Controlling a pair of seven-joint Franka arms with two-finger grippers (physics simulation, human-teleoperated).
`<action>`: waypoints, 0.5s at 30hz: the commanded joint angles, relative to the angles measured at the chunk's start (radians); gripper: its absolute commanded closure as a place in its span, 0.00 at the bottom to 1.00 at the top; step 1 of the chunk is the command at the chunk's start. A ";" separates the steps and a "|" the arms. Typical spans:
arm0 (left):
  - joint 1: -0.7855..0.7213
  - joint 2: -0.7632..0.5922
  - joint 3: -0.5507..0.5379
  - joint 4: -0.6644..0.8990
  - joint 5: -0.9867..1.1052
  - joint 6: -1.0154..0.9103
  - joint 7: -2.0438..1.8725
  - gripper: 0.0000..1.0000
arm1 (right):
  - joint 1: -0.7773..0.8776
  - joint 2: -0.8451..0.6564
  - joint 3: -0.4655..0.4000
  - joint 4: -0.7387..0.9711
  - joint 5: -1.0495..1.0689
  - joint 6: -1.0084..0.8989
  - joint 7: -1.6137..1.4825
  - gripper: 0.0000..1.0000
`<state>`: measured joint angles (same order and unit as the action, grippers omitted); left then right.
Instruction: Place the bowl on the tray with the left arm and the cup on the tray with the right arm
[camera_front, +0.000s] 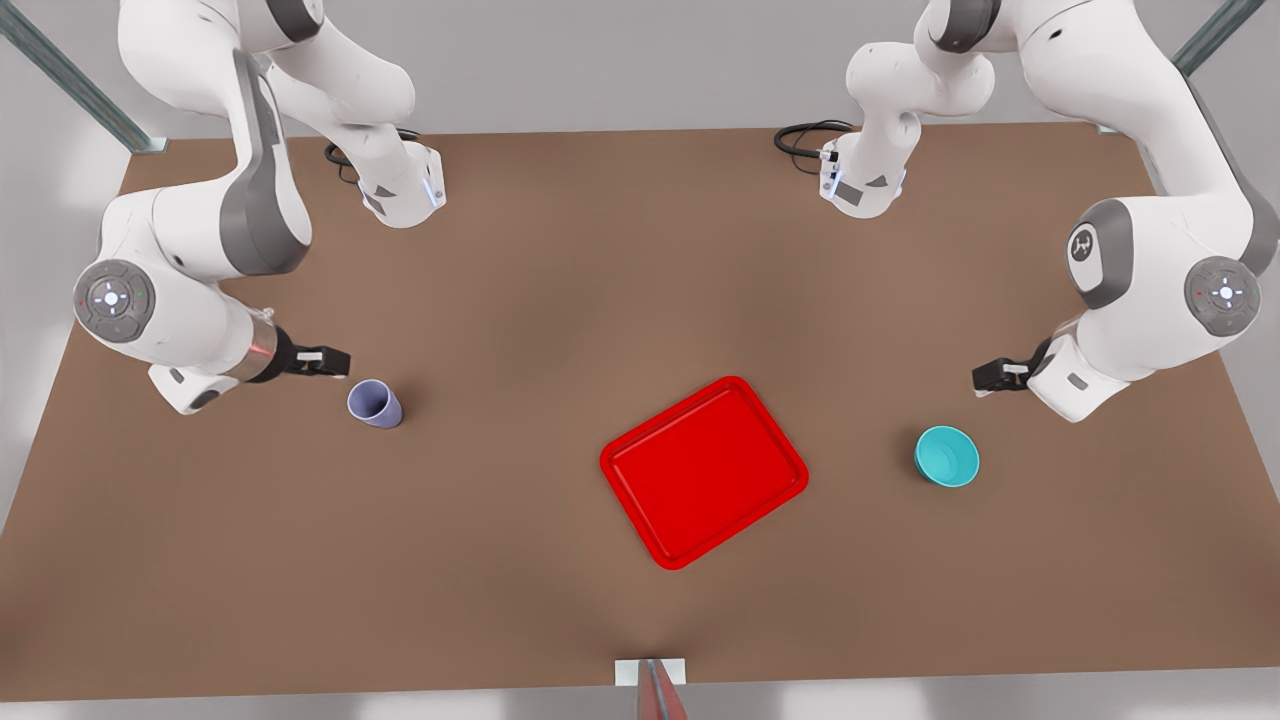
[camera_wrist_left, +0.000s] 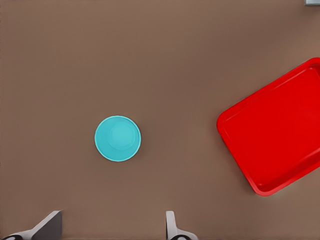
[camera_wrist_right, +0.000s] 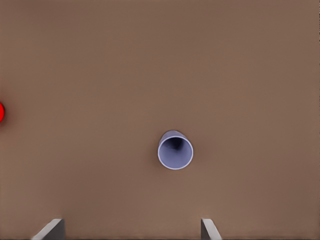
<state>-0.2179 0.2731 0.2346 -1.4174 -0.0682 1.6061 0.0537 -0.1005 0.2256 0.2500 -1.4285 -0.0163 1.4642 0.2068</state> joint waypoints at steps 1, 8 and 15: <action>0.000 0.000 0.000 0.000 0.016 0.000 0.002 0.00 | -0.014 0.000 0.000 0.000 0.010 -0.002 -0.004 0.00; 0.295 0.285 0.006 -0.089 -0.410 0.184 0.449 0.00 | -0.031 0.018 0.000 0.043 -0.001 0.045 -0.006 0.00; 0.295 0.382 0.000 -0.147 -0.533 0.383 0.557 0.00 | -0.053 0.089 -0.003 0.072 -0.125 0.199 0.009 0.00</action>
<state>0.0767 0.6641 0.2347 -1.5647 -0.5602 1.9893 0.6119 -0.1833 0.3145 0.2484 -1.3484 -0.1374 1.6627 0.2152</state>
